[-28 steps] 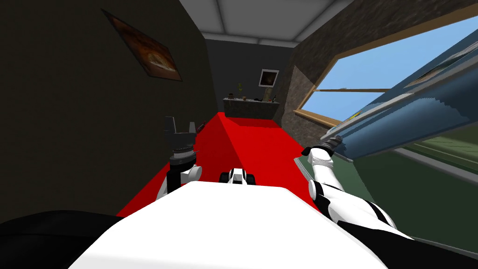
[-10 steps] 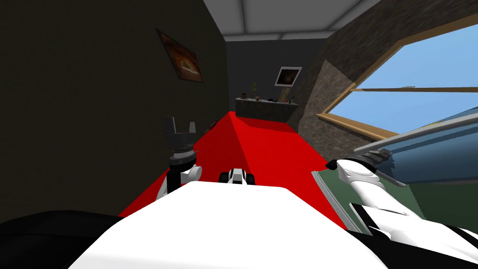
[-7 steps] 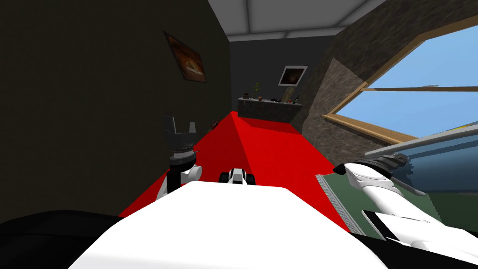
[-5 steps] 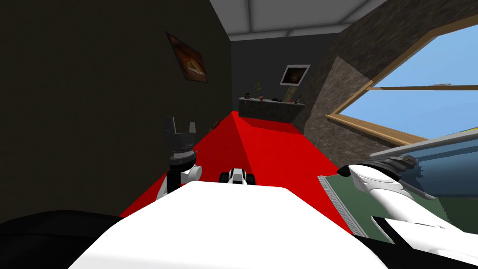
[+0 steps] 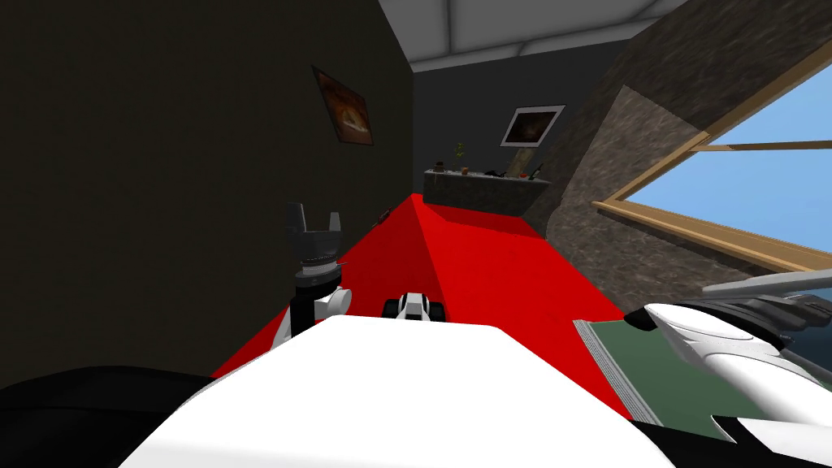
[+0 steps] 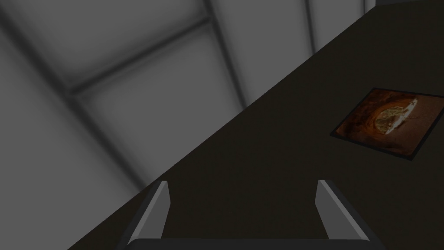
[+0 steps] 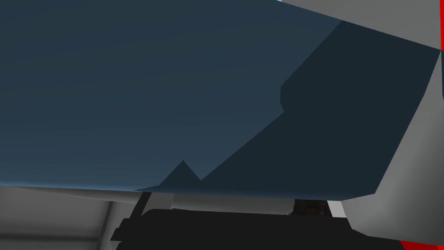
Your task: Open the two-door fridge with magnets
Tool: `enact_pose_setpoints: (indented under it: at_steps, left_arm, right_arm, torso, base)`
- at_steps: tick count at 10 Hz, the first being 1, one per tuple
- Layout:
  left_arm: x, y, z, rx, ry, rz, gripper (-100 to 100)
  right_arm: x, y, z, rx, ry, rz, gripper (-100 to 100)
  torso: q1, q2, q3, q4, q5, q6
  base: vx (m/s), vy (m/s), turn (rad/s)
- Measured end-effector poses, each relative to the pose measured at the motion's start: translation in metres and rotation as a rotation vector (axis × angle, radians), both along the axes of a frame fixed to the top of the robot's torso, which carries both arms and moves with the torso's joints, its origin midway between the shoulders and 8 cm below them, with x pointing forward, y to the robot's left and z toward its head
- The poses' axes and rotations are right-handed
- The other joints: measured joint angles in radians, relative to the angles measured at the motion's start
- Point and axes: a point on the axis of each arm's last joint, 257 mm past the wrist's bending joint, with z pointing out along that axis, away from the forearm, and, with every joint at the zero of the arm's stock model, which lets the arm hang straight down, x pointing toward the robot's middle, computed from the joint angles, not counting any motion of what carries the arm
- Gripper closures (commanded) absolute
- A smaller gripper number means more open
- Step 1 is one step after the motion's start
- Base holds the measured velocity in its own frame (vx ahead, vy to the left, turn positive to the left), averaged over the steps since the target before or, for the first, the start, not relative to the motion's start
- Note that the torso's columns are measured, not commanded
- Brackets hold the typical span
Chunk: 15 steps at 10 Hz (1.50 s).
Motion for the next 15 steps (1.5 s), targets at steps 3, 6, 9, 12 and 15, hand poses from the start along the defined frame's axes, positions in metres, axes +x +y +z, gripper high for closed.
enact_pose_setpoints:
  at_steps: [3,6,9,12,15]
  left_arm:
    - [0.000,0.000,0.000,0.000,0.000,0.000,0]
    - [0.000,0.000,0.000,0.000,0.000,0.000,0]
    - [0.000,0.000,0.000,0.000,0.000,0.000,0]
    - [0.000,0.000,0.000,0.000,0.000,0.000,0]
    - [0.000,0.000,0.000,0.000,0.000,0.000,0]
  right_arm:
    - [-0.027,-0.014,0.008,-0.017,0.010,-0.032,-100]
    - [-0.055,-0.023,0.020,-0.032,0.019,-0.072,-100]
    - [-0.063,-0.024,0.041,-0.048,0.005,-0.077,-100]
    - [-0.063,-0.026,0.040,-0.045,0.006,-0.072,-100]
    - [-0.065,-0.028,0.035,-0.034,0.006,-0.080,0]
  torso:
    - [0.002,0.000,0.000,0.000,0.004,-0.003]
    - [0.006,0.001,-0.003,0.001,0.012,-0.001]
    - [0.012,0.003,0.000,0.003,0.012,-0.001]
    - [0.010,0.006,0.002,0.005,0.014,0.000]
    - [0.013,0.005,0.003,0.003,0.007,0.000]
  base:
    - [0.006,0.046,0.103]
    - [0.004,0.028,0.109]
    - [0.002,0.004,-0.006]
    - [0.001,0.007,0.006]
    - [0.000,-0.002,-0.001]
